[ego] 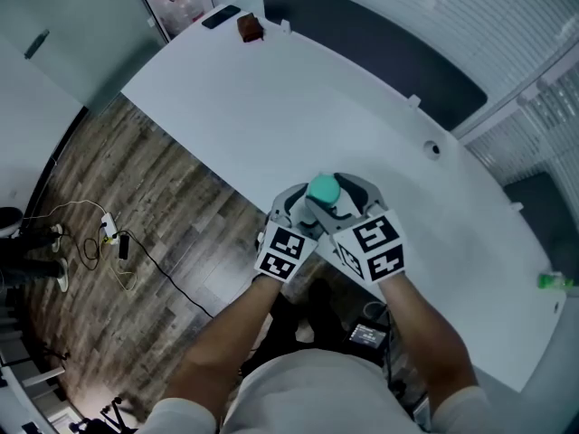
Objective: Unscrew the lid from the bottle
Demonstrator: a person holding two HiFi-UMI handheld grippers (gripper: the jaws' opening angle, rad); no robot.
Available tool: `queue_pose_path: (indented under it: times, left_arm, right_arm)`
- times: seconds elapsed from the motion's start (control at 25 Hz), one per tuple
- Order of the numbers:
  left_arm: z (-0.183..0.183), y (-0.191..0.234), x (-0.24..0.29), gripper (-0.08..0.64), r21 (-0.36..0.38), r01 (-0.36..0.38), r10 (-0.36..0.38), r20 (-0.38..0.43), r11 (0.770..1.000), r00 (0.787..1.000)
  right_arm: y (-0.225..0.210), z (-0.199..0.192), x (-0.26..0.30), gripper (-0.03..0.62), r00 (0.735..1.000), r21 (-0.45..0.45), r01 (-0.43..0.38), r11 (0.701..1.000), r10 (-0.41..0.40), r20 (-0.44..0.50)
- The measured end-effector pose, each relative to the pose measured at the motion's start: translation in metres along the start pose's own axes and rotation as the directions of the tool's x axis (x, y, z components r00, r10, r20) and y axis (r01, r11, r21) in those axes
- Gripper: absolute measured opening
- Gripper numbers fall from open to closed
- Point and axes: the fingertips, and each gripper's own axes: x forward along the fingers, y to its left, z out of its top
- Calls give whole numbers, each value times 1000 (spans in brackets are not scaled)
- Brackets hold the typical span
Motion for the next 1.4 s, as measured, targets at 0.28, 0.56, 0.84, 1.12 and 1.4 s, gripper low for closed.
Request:
queue_pose_path:
  times: [0.28,0.56,0.84,1.12,1.4]
  left_arm:
    - [0,-2,2,307,57,194,-192,-38,979,981]
    - [0,-5,0,305,84,321,-316,-71,943,946]
    - [-1,-5,1,305,63,304,-301,-53,951,952]
    - [-3,-3,1,305,52,298,-295,-51,953,954]
    - [-3,-3,1,305,37,291,-288,-54,956,956]
  right_arm:
    - [0,1,0,281,997,-79,-81,994,80,-21]
    - [2,2,0,281,989,-97,-145,985,141,-41]
    - [1,1,0,281,992,-92,-125,988,122,-32]
    - [1,0,1,281,993,-97,-115,989,113,-32]
    - [0,1,1,281,995,-80,-99,992,97,-27]
